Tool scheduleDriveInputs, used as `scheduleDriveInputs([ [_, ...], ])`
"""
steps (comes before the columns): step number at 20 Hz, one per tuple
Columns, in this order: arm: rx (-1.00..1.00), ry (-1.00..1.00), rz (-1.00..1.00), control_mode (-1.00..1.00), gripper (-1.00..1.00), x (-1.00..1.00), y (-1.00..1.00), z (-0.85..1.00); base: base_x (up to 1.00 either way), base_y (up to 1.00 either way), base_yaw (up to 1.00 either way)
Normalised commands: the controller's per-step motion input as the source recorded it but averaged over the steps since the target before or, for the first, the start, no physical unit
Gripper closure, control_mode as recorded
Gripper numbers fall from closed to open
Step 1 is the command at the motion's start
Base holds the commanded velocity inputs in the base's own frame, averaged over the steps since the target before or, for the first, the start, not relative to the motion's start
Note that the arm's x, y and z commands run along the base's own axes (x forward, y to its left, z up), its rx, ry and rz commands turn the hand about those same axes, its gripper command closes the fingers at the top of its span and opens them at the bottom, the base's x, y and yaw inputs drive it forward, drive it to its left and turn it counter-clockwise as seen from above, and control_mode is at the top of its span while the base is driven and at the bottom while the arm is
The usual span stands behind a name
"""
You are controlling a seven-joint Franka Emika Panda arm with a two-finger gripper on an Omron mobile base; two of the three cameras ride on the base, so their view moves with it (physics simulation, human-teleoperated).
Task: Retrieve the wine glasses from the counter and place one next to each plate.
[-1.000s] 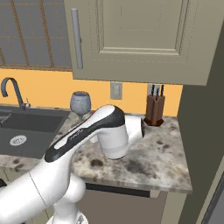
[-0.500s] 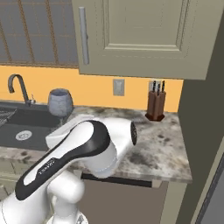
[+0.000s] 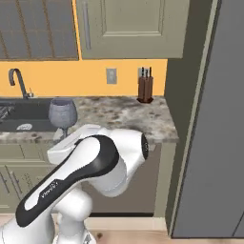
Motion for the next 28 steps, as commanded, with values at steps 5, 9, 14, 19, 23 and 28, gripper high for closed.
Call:
scheduleDriveInputs([
  [5,0.00,0.00,0.00,1.00,1.00,0.00,0.00,0.00,-0.14,0.00,-0.96],
  [9,0.00,0.00,0.00,1.00,1.00,0.00,0.00,0.00,0.00,0.00,-1.00],
  [14,0.00,0.00,0.00,1.00,1.00,0.00,0.00,0.00,0.00,0.00,-1.00],
  [19,0.00,0.00,0.00,1.00,1.00,0.00,0.00,0.00,0.00,0.00,-1.00],
  [23,0.00,0.00,0.00,1.00,1.00,0.00,0.00,0.00,0.00,0.00,-0.97],
  [28,0.00,0.00,0.00,1.00,1.00,0.00,0.00,0.00,0.00,0.01,-0.90],
])
